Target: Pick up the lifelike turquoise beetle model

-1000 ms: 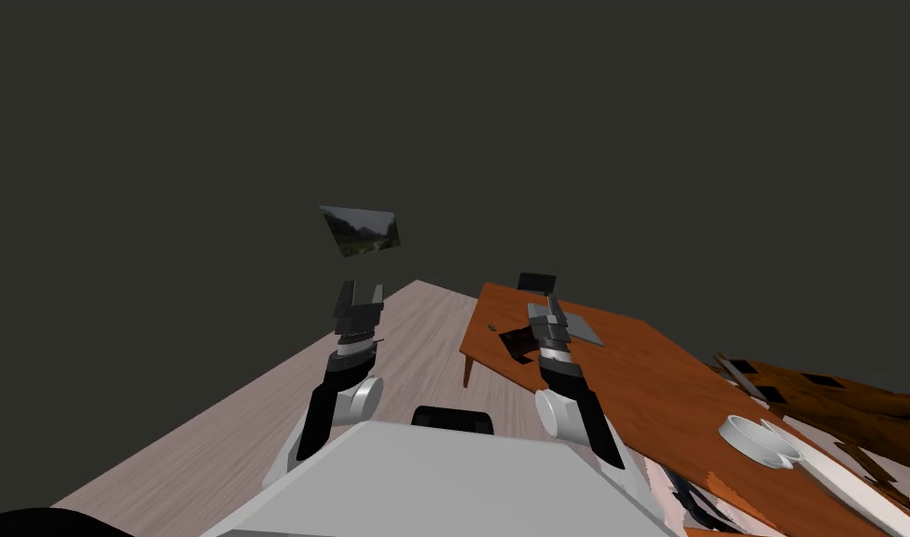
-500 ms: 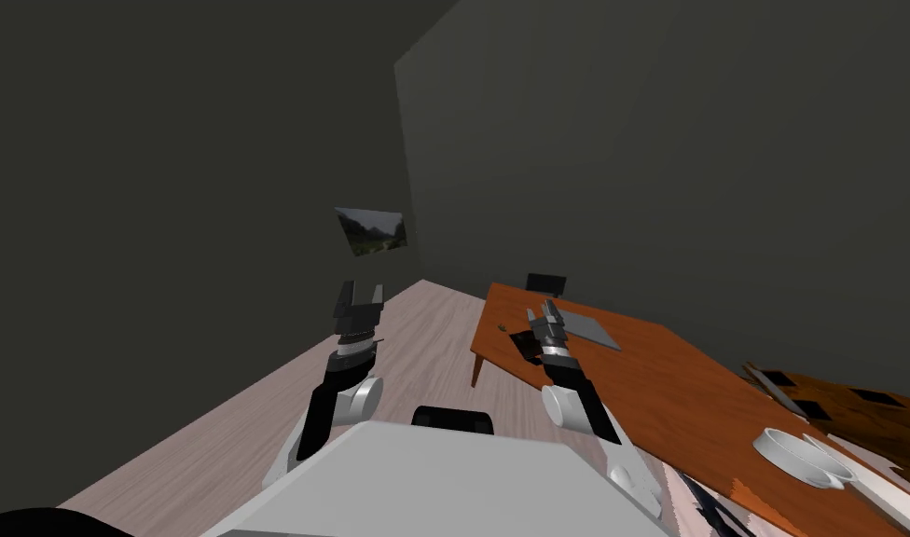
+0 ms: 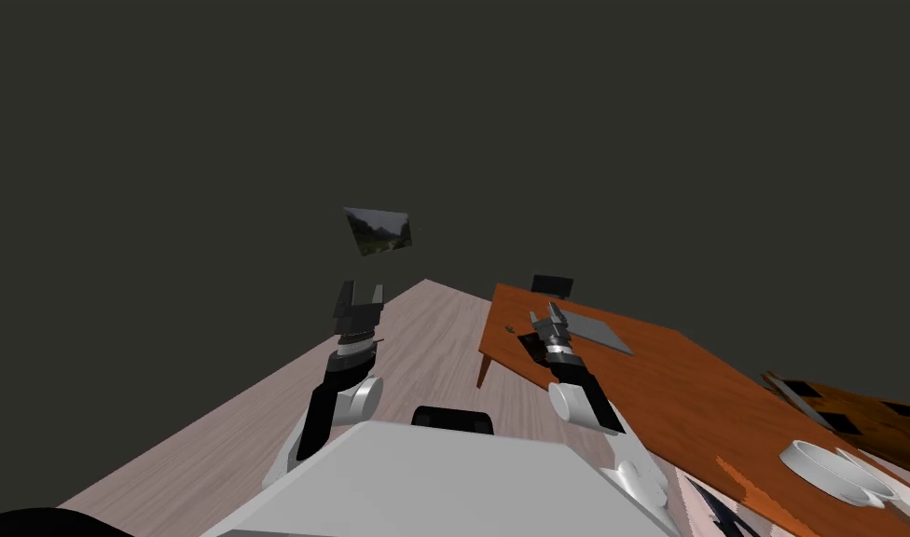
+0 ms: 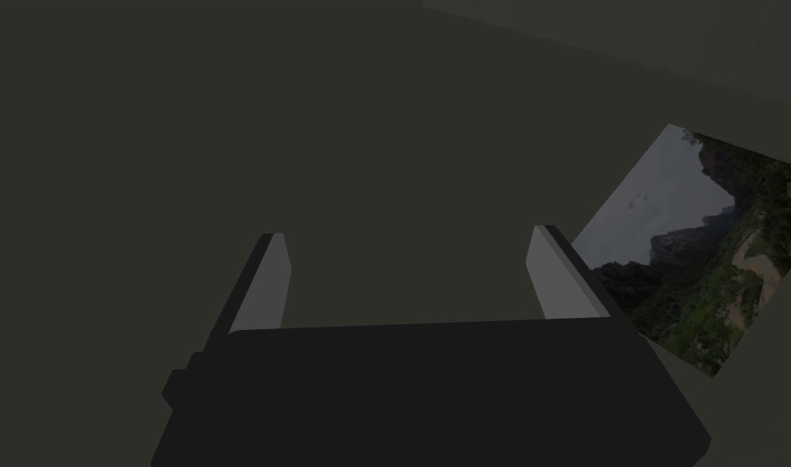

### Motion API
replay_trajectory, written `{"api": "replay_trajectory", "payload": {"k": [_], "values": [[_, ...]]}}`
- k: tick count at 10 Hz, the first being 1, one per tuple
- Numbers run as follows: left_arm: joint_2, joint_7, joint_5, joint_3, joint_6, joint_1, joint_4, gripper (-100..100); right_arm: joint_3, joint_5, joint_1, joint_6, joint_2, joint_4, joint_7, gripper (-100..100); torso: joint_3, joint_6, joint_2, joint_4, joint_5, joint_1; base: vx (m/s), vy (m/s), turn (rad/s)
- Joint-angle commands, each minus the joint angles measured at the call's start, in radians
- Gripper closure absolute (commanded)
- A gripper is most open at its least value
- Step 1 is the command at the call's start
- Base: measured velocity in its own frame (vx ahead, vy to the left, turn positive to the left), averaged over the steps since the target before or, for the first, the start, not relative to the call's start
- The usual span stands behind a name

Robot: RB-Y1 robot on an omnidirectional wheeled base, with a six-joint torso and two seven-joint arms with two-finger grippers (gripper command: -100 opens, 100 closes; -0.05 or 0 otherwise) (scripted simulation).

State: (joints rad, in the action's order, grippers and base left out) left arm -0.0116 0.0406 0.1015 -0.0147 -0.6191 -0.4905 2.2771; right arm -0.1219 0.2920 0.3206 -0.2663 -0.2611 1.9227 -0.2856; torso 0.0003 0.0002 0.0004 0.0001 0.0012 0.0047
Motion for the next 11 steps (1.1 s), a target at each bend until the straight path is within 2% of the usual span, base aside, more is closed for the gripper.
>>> {"api": "replay_trajectory", "payload": {"k": [1,2,4,5,6,7,8,9,10,11], "values": [[0.0,0.0,0.0,0.0,0.0,0.0,0.0,0,-0.021,0.028,-0.025,0.023,-0.019,-0.05,-0.048,-100,0.0,0.0,0.0,0.0,0.0,0.0,-0.009,0.087,0.048],[0.0,0.0,0.0,0.0,0.0,0.0,0.0,0,-0.021,0.028,-0.025,0.023,-0.019,-0.06,-0.048,-100,0.0,0.0,0.0,0.0,0.0,0.001,-0.007,0.077,0.032],[0.0,0.0,0.0,0.0,0.0,0.0,0.0,0,-0.067,0.085,-0.069,0.069,-0.055,-0.134,-0.117,-100,0.0,0.0,0.0,0.0,0.0,0.002,0.007,0.129,0.093],[0.0,0.0,0.0,0.0,0.0,0.0,0.0,0,-0.067,0.085,-0.069,0.069,-0.055,-0.159,-0.138,-100,-0.001,0.0,-0.001,0.0,0.001,0.004,0.006,0.104,0.011],[0.0,0.0,0.0,0.0,0.0,0.0,0.0,0,-0.091,0.115,-0.092,0.092,-0.071,-0.191,-0.166,-100,0.0,0.0,-0.001,0.0,0.001,0.002,0.004,0.095,0.062],[0.0,0.0,0.0,0.0,0.0,0.0,0.0,0,-0.091,0.115,-0.092,0.092,-0.071,-0.212,-0.183,-100,0.0,0.0,-0.001,0.0,0.0,0.001,-0.002,0.07,0.028],[0.0,0.0,0.0,0.0,0.0,0.0,0.0,0,-0.116,0.145,-0.115,0.116,-0.085,-0.246,-0.212,-100,0.0,0.0,0.0,0.0,0.0,0.0,0.001,0.084,0.073],[0.0,0.0,0.0,0.0,0.0,0.0,0.0,0,-0.116,0.145,-0.115,0.116,-0.085,-0.265,-0.228,-100,0.0,0.0,0.0,0.0,0.0,0.0,0.004,0.067,0.028],[0.0,0.0,0.0,0.0,0.0,0.0,0.0,0,-0.142,0.176,-0.138,0.14,-0.099,-0.298,-0.261,-100,0.0,0.0,0.0,0.0,0.0,-0.001,0.007,0.073,0.065],[0.0,0.0,0.0,0.0,0.0,0.0,0.0,0,-0.142,0.176,-0.138,0.14,-0.099,-0.32,-0.274,-100,0.0,0.0,-0.001,0.0,0.0,-0.001,0.011,0.07,0.033]]}}
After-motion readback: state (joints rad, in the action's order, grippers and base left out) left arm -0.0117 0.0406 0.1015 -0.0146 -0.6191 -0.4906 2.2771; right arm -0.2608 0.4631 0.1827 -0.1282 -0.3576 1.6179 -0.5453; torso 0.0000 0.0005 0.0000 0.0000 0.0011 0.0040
